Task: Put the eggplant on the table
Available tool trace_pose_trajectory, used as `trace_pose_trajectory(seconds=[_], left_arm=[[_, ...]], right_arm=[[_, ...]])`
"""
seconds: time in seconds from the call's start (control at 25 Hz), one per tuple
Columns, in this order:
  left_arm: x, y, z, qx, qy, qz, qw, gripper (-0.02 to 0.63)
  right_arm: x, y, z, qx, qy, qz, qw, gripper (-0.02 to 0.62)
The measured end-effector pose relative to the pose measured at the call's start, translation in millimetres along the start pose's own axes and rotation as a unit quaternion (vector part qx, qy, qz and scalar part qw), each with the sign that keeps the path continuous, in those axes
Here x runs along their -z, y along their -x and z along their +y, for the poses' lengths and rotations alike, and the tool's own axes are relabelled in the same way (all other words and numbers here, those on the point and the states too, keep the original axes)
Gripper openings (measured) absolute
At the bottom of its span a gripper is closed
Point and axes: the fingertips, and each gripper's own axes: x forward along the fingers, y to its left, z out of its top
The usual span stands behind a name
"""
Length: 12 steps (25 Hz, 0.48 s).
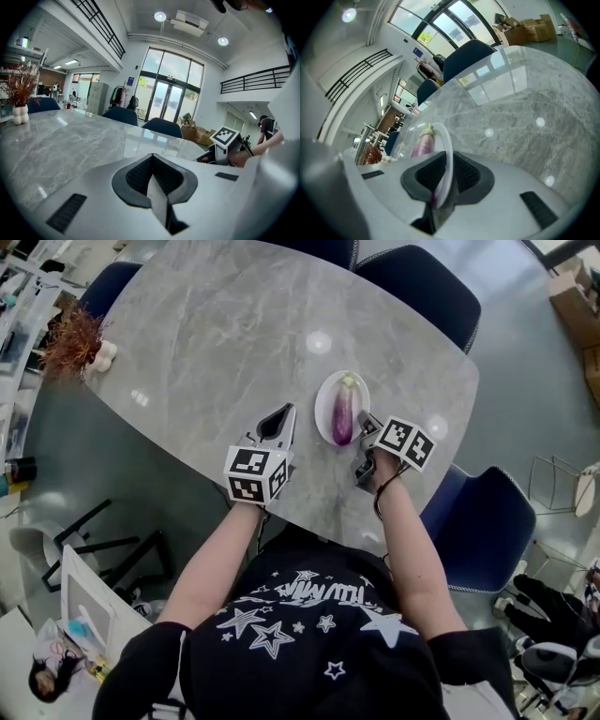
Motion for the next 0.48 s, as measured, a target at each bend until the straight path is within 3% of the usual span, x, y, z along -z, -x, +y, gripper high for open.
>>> trace_pose_trajectory(seconds=[0.48], left_arm=[[1.5,17.1,-5.7,-0.005,-0.001,-0.008,1.0000,0.008]], right_arm=[[2.9,10.2,-3.1,0.027,0.067,0.011,0.997,0.064]])
